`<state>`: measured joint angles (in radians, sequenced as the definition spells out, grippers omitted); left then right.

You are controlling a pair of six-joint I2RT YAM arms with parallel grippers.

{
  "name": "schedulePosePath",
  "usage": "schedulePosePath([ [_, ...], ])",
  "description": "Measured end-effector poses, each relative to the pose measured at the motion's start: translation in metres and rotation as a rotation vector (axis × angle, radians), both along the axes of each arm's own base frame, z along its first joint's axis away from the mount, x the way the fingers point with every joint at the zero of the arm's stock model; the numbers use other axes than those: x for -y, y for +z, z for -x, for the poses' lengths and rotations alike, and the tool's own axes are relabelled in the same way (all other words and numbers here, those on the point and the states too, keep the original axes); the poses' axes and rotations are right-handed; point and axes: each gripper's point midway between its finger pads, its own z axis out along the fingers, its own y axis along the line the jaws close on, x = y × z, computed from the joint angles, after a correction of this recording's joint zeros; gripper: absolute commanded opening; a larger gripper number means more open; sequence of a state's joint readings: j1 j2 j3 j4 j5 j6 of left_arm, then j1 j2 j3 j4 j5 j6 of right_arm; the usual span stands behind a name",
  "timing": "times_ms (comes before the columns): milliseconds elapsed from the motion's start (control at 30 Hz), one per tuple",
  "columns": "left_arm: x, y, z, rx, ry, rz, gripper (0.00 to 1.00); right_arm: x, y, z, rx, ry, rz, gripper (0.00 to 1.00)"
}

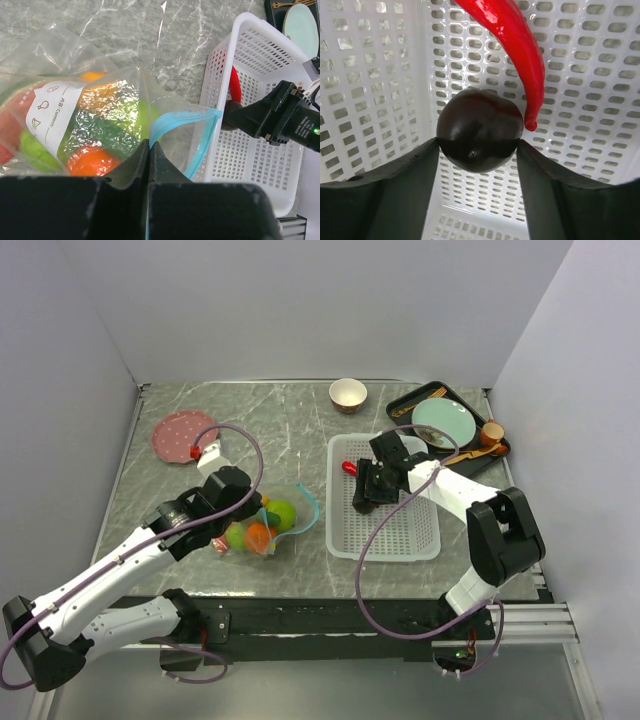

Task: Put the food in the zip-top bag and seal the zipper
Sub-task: Pick up the fake fruit from the bin.

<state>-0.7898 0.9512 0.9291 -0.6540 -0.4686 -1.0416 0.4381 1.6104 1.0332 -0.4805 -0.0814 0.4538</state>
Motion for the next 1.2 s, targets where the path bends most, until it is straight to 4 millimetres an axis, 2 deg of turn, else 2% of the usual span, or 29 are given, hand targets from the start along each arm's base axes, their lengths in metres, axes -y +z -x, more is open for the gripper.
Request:
schedulePosePath([
  [133, -0.001, -0.002, 0.001, -0.004, 0.000, -0.004, 0.05, -0.003, 0.001, -0.001, 0.002, 0.004, -0.013, 0.46],
  [333, -0.001, -0.003, 0.001, -0.004, 0.000, -0.004, 0.05, -0.004, 0.002, -0.001, 0.006, 0.003, -0.020, 0.37],
  [567, -0.001, -0.004, 0.001, -0.006, 0.000, -0.006, 0.05, -0.004, 0.014, 0.001, 0.032, 0.003, -0.042, 0.36],
  [967, 0.000, -0.004, 0.001, -0.006, -0.001, -0.005, 0.05, -0.023, 0.076, 0.016, 0.132, 0.035, -0.239, 0.39],
  [1200, 0.002, -0.005, 0.000, -0.010, -0.005, -0.004, 0.04, -0.035, 0.098, 0.034, 0.150, 0.061, -0.367, 0.42],
])
